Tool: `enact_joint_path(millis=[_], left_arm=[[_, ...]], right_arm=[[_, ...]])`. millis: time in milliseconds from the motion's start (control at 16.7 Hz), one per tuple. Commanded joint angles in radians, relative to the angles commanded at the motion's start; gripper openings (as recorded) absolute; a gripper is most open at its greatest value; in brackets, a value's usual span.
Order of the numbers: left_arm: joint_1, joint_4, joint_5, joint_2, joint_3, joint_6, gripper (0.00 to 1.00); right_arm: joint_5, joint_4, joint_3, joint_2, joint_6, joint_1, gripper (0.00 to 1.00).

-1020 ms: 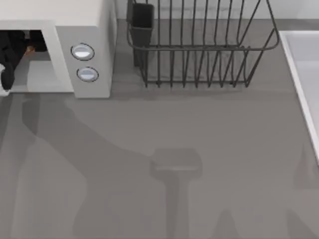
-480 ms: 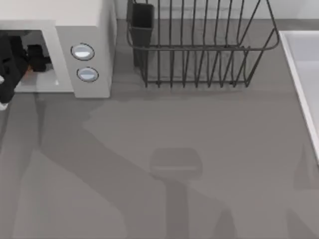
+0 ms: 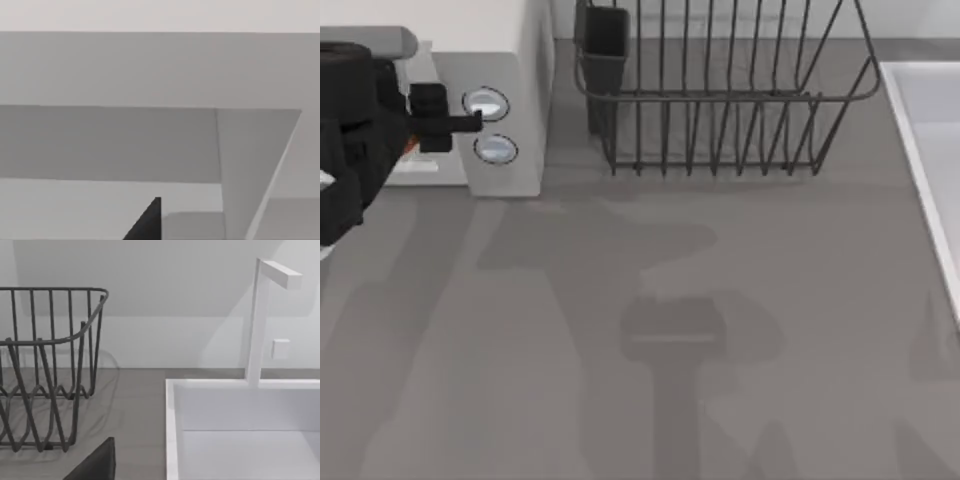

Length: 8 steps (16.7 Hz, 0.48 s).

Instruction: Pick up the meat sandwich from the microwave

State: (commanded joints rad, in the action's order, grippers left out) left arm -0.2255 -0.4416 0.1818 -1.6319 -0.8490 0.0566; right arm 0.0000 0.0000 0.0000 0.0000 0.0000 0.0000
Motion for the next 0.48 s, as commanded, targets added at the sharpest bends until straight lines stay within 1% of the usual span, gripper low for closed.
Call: enact_joint_path(millis=[120, 300, 360, 480], left_arm=[[-0.015, 0.012, 0.014, 0.034, 0.033, 0.005, 0.0], [-0.016, 0.013, 0.015, 0.035, 0.035, 0.005, 0.0], [0.002, 0.011, 0.017, 0.013, 0.045, 0.001, 0.0], [0.001, -0.004, 0.017, -0.001, 0.048, 0.001, 0.0]], right_arm=[[0.0, 0.0, 0.0, 0.0, 0.0, 0.0, 1.0], [0.0, 0.0, 0.0, 0.0, 0.0, 0.0, 1.0], [0.0, 0.0, 0.0, 0.0, 0.0, 0.0, 1.0], [0.0, 0.0, 0.0, 0.0, 0.0, 0.0, 1.0]])
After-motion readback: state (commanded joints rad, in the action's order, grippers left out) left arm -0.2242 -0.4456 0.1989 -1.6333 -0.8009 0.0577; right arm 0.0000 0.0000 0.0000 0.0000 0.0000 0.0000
